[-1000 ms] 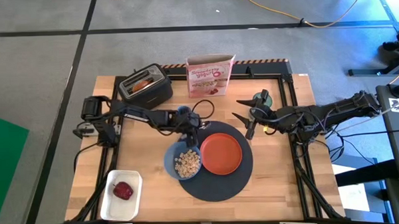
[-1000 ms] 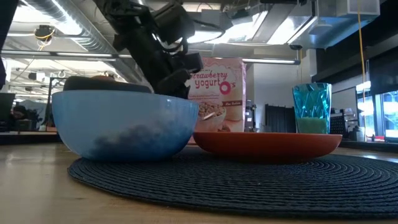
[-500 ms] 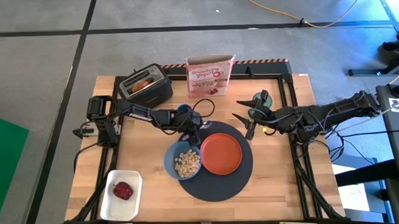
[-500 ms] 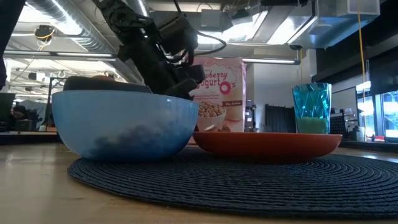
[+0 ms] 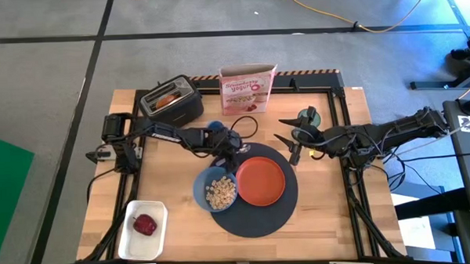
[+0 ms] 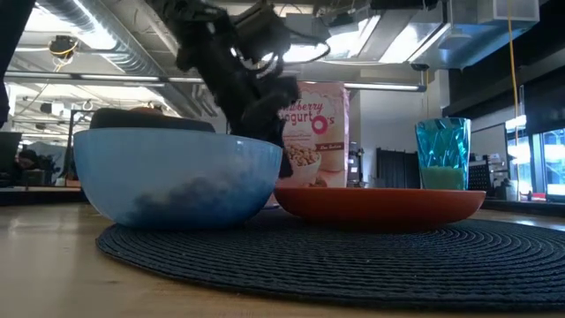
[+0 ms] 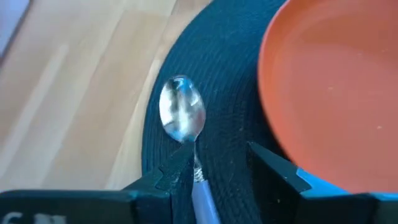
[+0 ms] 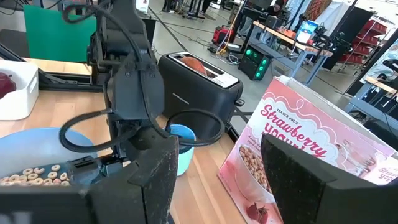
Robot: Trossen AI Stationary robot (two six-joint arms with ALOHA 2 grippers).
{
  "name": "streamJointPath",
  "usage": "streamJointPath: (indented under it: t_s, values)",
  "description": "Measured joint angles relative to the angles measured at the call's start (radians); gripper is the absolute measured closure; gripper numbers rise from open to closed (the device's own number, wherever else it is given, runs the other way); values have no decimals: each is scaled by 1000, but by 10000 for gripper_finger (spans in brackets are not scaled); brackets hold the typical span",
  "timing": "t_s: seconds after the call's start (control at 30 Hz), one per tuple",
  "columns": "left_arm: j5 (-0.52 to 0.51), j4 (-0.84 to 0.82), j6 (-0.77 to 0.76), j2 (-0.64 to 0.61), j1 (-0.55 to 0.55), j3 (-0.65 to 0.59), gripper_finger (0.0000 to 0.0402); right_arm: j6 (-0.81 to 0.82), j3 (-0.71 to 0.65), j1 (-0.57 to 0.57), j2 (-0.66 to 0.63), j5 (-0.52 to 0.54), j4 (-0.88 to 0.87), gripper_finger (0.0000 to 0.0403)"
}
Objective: Arrange a breakfast setting
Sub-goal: Put the toasted bagel on the orange plate
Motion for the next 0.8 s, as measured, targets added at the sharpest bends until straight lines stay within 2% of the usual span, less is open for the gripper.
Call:
streamJointPath:
  t_s: [0.27, 0.43, 0.63, 0.8]
  values:
    - [-17, -242, 54, 0, -7, 195, 261, 0, 0, 0, 0, 0, 0, 185]
    - [-169, -408, 79, -47, -21, 264, 261, 0, 0, 0, 0, 0, -2, 185]
    - [-343, -619, 80, -255, -11, 262, 261, 18, 0, 0, 0, 0, -33, 185]
    - [-344, -857, 90, -459, 105, 262, 261, 20, 0, 0, 0, 0, -35, 185]
